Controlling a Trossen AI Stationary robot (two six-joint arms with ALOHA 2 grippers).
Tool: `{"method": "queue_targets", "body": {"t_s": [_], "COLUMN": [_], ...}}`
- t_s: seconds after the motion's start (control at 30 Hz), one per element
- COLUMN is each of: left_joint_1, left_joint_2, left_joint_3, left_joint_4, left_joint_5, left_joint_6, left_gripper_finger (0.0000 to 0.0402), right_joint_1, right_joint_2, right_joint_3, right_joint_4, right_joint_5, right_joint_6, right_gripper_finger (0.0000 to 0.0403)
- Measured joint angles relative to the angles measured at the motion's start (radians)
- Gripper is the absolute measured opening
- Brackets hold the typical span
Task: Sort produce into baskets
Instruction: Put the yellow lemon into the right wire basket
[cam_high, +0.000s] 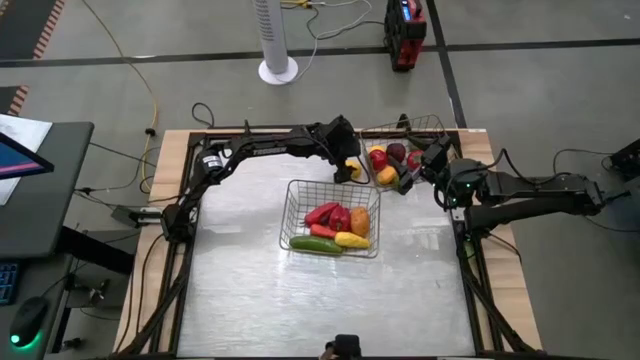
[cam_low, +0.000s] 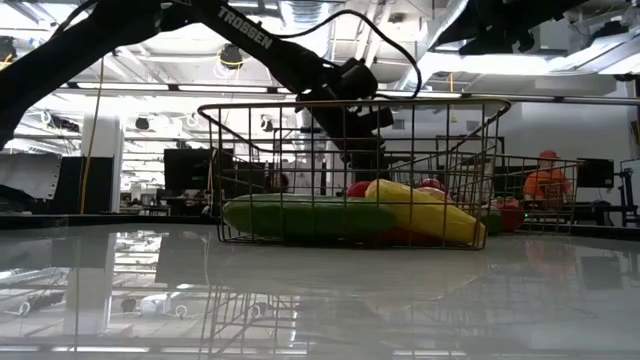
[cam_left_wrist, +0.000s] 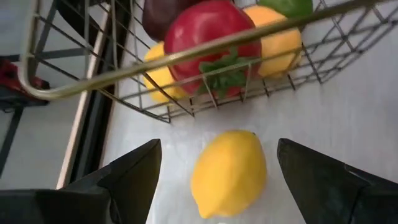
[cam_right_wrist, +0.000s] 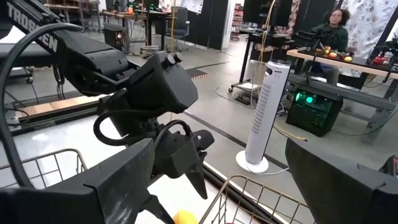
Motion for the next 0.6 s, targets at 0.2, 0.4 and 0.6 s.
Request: {"method": "queue_targets", "body": {"t_s": [0.2,0.4,0.6], "left_joint_1": [0.013,0.02,0.019], "left_joint_2": [0.0,0.001,0.011], "left_joint_3": [0.007,-0.001,0.001], "left_joint_4": [-0.07,0.029,0.064], "left_joint_5": [0.035,-0.096,-0.073], "left_joint_6": [0.093,0.163,0.128], "left_gripper_finger": [0.0307,0.0307,0.0307], "right_joint_1": [0.0,0.0,0.001], "right_joint_2": [0.0,0.0,0.0], "right_joint_3": [0.0,0.0,0.0], "right_joint_4": [-0.001,-0.002,-0.002], "right_joint_5": [0.0,-0.001,-0.001], "right_joint_6": [-0.002,-0.006,-0.007], "right_gripper_finger": [0.0388,0.0388,0.0388]}}
